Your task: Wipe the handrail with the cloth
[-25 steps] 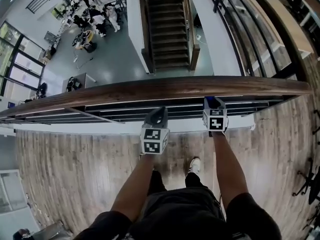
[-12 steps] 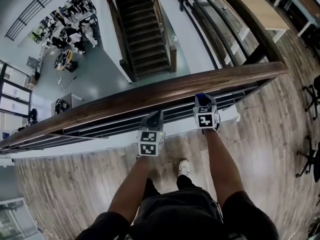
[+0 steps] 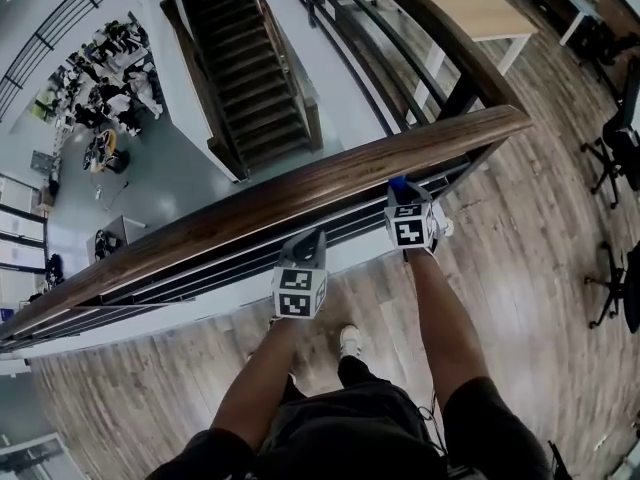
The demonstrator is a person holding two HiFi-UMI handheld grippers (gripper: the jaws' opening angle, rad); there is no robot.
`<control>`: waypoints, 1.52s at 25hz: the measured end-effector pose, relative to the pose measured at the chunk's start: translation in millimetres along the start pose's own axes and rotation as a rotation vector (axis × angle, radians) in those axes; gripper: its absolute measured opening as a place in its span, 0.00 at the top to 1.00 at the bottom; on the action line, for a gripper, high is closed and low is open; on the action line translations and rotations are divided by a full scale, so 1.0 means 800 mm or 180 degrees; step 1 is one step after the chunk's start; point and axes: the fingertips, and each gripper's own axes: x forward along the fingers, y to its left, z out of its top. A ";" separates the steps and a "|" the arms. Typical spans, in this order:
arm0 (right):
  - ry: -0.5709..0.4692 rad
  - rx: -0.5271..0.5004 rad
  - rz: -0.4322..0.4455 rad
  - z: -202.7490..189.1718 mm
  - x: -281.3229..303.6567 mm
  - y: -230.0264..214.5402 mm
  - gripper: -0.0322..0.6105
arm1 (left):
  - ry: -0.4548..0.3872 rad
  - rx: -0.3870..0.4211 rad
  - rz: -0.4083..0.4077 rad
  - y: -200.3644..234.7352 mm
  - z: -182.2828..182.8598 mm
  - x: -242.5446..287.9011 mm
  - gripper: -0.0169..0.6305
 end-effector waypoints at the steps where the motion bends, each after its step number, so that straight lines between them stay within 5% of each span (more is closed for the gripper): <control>1: 0.0003 -0.0003 -0.0027 -0.001 0.002 -0.014 0.79 | 0.0010 0.0019 -0.0056 -0.012 0.000 0.008 0.97; 10: 0.0190 0.0100 -0.0263 -0.018 0.021 -0.134 0.79 | -0.0042 -0.0149 -0.0318 -0.070 0.011 0.042 0.97; 17: 0.0211 -0.0011 -0.0591 -0.013 0.025 -0.212 0.79 | -0.0027 0.0286 -0.0331 -0.088 0.002 0.042 0.97; 25: 0.0283 0.0236 -0.0848 -0.043 0.046 -0.289 0.79 | -0.0036 0.0428 -0.0293 -0.093 -0.028 0.040 0.97; 30: 0.0028 -0.0173 -0.1017 -0.026 0.035 -0.262 0.79 | -0.0058 0.0386 -0.0263 -0.073 -0.060 0.027 0.97; 38: -0.0915 -0.0562 -0.0518 0.003 -0.017 -0.058 0.79 | -0.0137 0.0050 -0.0025 0.001 -0.115 -0.011 0.97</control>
